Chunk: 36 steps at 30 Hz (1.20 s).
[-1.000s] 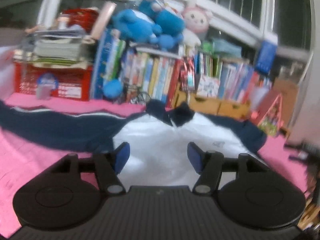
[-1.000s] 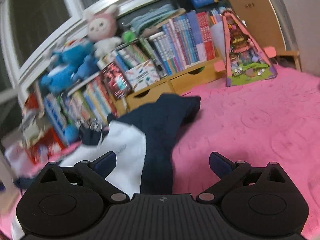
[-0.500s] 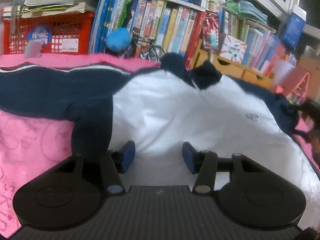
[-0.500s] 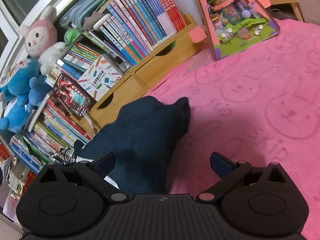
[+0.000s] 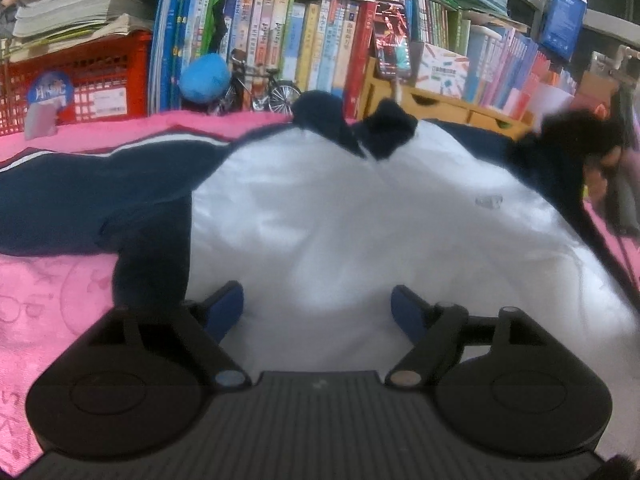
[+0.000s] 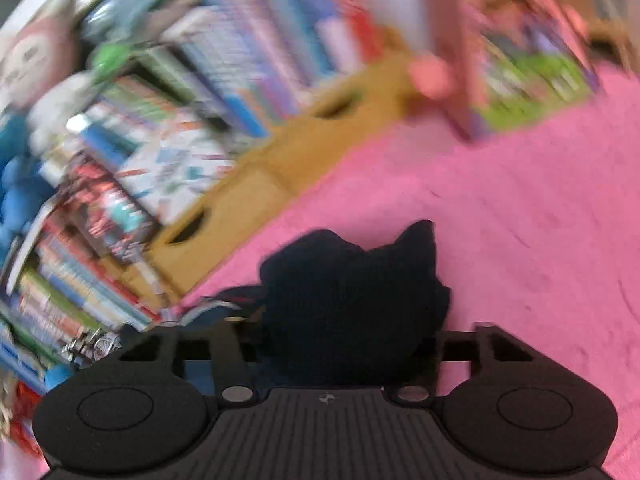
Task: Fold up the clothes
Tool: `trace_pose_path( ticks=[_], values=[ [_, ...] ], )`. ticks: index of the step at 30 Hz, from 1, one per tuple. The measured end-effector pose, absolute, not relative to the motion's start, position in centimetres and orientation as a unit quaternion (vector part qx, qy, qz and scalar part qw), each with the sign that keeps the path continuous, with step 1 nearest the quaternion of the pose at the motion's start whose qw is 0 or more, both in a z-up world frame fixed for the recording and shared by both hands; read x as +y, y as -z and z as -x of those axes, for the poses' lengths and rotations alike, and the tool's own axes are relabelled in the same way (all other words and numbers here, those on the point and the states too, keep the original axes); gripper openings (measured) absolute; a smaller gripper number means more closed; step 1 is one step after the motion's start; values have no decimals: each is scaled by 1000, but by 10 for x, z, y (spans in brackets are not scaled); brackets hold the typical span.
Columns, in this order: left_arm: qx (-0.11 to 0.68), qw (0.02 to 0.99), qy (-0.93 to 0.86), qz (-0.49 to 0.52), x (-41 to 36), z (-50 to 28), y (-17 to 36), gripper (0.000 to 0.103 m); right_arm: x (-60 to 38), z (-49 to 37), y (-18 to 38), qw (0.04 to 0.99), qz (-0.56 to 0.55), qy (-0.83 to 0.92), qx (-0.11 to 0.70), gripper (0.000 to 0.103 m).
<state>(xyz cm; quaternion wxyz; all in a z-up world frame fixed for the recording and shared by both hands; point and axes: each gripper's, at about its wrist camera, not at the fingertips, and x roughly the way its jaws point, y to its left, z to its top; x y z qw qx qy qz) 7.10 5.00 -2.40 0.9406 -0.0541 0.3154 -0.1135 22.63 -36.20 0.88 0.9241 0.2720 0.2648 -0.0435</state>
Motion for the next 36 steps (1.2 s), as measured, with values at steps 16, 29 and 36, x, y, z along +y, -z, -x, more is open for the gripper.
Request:
trace_pose_path(
  ticks=[16,29,36],
  values=[
    [292,927,151,181,86,-70,31,80,-130,-37,39,865,338,-327,173,58],
    [294,929,145,170,83,-70,30,80,-230,-112,-22,942,-56,-215,250,93],
    [299,934,135,140,74,-69,28,80,-164,-204,-21,933,-70,-125,329,103]
  ],
)
